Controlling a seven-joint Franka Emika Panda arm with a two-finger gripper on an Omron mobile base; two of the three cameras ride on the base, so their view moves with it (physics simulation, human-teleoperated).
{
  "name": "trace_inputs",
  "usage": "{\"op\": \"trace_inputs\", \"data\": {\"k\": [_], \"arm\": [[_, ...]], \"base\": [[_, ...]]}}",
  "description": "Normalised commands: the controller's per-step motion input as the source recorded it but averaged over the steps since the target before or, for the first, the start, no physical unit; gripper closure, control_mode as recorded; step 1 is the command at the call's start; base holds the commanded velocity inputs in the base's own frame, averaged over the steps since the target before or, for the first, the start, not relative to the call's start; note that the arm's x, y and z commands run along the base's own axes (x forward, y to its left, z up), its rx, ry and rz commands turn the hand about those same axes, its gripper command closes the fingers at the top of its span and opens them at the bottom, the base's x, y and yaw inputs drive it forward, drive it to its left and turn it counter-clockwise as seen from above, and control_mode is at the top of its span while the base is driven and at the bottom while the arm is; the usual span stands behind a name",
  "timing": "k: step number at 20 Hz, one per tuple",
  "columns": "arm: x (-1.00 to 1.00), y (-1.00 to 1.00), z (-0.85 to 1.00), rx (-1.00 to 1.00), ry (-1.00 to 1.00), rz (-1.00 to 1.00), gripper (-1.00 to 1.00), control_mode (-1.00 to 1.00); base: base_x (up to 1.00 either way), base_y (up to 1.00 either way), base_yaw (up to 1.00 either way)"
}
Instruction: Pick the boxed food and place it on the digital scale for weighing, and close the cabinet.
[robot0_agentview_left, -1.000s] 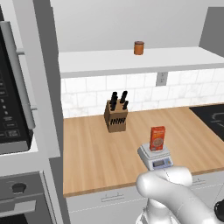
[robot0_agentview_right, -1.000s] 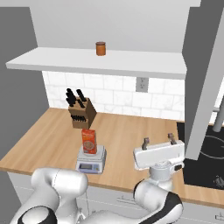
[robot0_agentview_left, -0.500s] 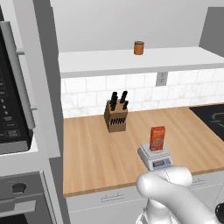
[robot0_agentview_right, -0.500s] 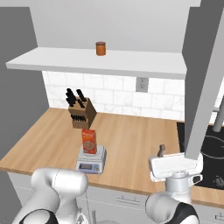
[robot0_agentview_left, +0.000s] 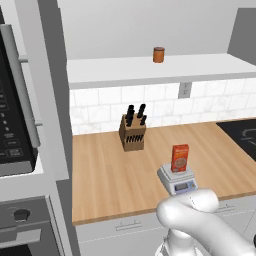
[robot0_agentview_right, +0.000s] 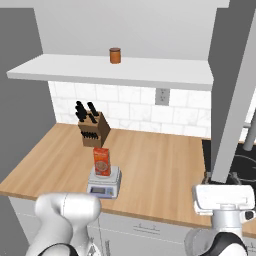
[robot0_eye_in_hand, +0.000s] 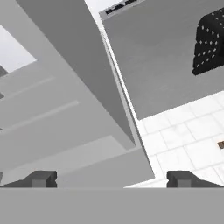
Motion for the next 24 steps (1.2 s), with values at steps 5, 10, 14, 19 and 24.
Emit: {"op": "trace_inputs", "data": {"k": [5,10,14,19,24], "arm": [[0.00,-0.56,0.01,-0.01,0.10,0.00,-1.00,-1.00],[-0.01,-0.37,0.20,-0.02,-0.02,-0.05,-1.00,-1.00],[-0.15,-0.26,0.52,-0.05,-0.11,0.00,-1.00,-1.00],[0.00,-0.02,0.77,-0.12,-0.07,0.00,-1.00,-1.00],[-0.18,0.03,0.93,-0.24,-0.22,0.00,-1.00,-1.00]], "base": [[0.00,0.00,0.00],[0.00,0.00,0.00],[0.00,0.00,0.00],[0.00,0.00,0.00],[0.00,0.00,0.00]]}}
